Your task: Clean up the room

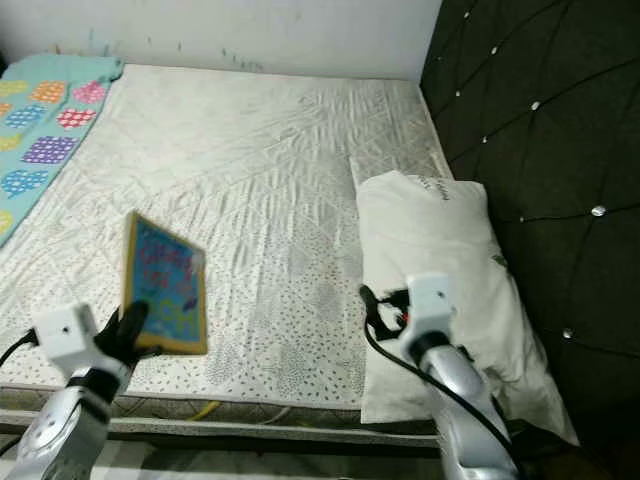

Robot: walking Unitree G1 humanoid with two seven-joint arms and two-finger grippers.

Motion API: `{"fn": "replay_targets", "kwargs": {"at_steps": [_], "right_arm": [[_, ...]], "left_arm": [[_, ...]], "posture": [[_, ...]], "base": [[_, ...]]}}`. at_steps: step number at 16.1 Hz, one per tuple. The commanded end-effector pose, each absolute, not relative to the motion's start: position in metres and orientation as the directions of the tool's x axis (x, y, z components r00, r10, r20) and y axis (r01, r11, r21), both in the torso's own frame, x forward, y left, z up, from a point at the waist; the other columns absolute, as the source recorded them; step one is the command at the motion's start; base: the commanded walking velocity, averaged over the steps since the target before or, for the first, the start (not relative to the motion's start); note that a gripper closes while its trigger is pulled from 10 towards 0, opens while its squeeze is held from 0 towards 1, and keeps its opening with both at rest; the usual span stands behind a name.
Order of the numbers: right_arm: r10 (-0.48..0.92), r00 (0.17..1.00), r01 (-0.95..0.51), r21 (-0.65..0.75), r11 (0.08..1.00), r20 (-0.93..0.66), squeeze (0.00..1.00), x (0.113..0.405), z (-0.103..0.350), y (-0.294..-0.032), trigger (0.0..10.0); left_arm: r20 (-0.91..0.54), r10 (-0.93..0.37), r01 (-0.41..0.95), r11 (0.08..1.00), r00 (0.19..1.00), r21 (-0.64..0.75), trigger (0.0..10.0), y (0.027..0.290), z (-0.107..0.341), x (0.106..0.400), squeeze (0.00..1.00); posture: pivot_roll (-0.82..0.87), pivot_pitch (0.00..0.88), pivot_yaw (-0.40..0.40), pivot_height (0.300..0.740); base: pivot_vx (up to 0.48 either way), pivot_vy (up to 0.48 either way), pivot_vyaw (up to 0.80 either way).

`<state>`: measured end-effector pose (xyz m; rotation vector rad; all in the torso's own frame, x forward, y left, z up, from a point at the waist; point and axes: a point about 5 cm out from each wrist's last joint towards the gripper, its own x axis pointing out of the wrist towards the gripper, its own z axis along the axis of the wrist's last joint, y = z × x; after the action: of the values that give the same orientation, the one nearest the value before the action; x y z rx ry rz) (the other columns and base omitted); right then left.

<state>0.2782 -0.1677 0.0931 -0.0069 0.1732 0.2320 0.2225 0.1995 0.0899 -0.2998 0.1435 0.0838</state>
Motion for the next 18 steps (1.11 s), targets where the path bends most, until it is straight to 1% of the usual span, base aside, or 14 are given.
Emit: {"fn": "replay_targets", "kwargs": {"at_steps": [1, 4, 5, 6, 8, 10, 11, 12, 13, 15, 17, 18], "right_arm": [[0.244, 0.955, -0.242, 0.028, 0.97, -0.168, 0.0, 0.282, 0.092, -0.165, 10.0], [0.27, 0.949, -0.276, -0.015, 0.961, -0.163, 0.0, 0.293, 0.093, -0.153, 10.0], [0.27, 0.954, -0.277, -0.045, 0.96, -0.131, 0.0, 0.296, 0.097, -0.15, 10.0], [0.287, 0.953, -0.293, -0.058, 0.954, -0.101, 0.0, 0.298, 0.102, -0.148, 10.0], [0.315, 0.944, -0.321, -0.054, 0.946, -0.097, 0.0, 0.301, 0.104, -0.147, 10.0], [0.327, 0.939, -0.337, -0.099, 0.936, -0.106, 0.0, 0.302, 0.104, -0.148, 10.0], [0.331, 0.937, -0.345, -0.159, 0.925, -0.109, 0.0, 0.3, 0.103, -0.147, 10.0], [0.347, 0.933, -0.359, -0.152, 0.921, -0.098, 0.0, 0.298, 0.103, -0.146, 10.0], [0.363, 0.926, -0.376, -0.176, 0.91, -0.1, 0.0, 0.296, 0.104, -0.145, 10.0], [0.356, 0.931, -0.365, -0.153, 0.918, -0.086, 0.0, 0.293, 0.106, -0.147, 10.0], [0.317, 0.943, -0.327, -0.119, 0.937, -0.096, 0.0, 0.293, 0.104, -0.153, 10.0], [0.275, 0.955, -0.287, -0.107, 0.952, -0.115, 0.0, 0.294, 0.102, -0.161, 10.0]], "left_arm": [[-0.088, 0.111, -0.13, 0.959, 0.99, -0.254, 10.0, 0.209, 0.104, 0.22, 0.0], [-0.084, 0.151, -0.166, 0.964, 0.985, -0.207, 10.0, 0.215, 0.105, 0.21, 0.0], [-0.087, 0.165, -0.18, 0.963, 0.982, -0.2, 10.0, 0.217, 0.104, 0.207, 0.0], [-0.089, 0.177, -0.192, 0.961, 0.98, -0.198, 10.0, 0.219, 0.104, 0.205, 0.0], [-0.088, 0.187, -0.202, 0.955, 0.978, -0.219, 10.0, 0.219, 0.104, 0.204, 0.0], [-0.103, 0.169, -0.188, 0.96, 0.98, -0.209, 10.0, 0.216, 0.1, 0.202, 0.0], [-0.107, 0.164, -0.183, 0.963, 0.981, -0.199, 10.0, 0.216, 0.098, 0.204, 0.0], [-0.113, 0.168, -0.188, 0.962, 0.979, -0.196, 10.0, 0.217, 0.098, 0.205, 0.0], [-0.119, 0.174, -0.195, 0.961, 0.978, -0.195, 10.0, 0.217, 0.097, 0.206, 0.0], [-0.101, 0.149, -0.166, 0.968, 0.984, -0.188, 10.0, 0.215, 0.097, 0.211, 0.0], [-0.099, 0.13, -0.148, 0.97, 0.987, -0.194, 10.0, 0.212, 0.096, 0.212, 0.0], [-0.1, 0.099, -0.118, 0.97, 0.99, -0.21, 10.0, 0.208, 0.096, 0.211, 0.0]], "posture": [[0.05, 0.079, -0.068, 0.74], [0.08, 0.061, -0.088, 0.74], [0.09, 0.056, -0.093, 0.74], [0.09, 0.049, -0.097, 0.74], [0.09, 0.042, -0.1, 0.74], [0.07, 0.043, -0.097, 0.74], [0.06, 0.044, -0.095, 0.74], [0.05, 0.046, -0.094, 0.74], [0.05, 0.046, -0.093, 0.74], [0.03, 0.051, -0.088, 0.74], [0.02, 0.053, -0.085, 0.74], [0.02, 0.057, -0.08, 0.74]], "base": [[0.0, 0.0, 0.0], [0.0, 0.0, 0.0], [0.0, 0.0, 0.0], [0.0, 0.0, 0.0], [0.0, 0.0, 0.0], [0.0, 0.0, 0.0], [0.0, 0.0, 0.0], [0.0, 0.0, 0.0], [0.0, 0.0, 0.8], [0.0, 0.0, 0.8], [0.0, 0.0, 0.0], [0.0, 0.0, 0.0]]}}
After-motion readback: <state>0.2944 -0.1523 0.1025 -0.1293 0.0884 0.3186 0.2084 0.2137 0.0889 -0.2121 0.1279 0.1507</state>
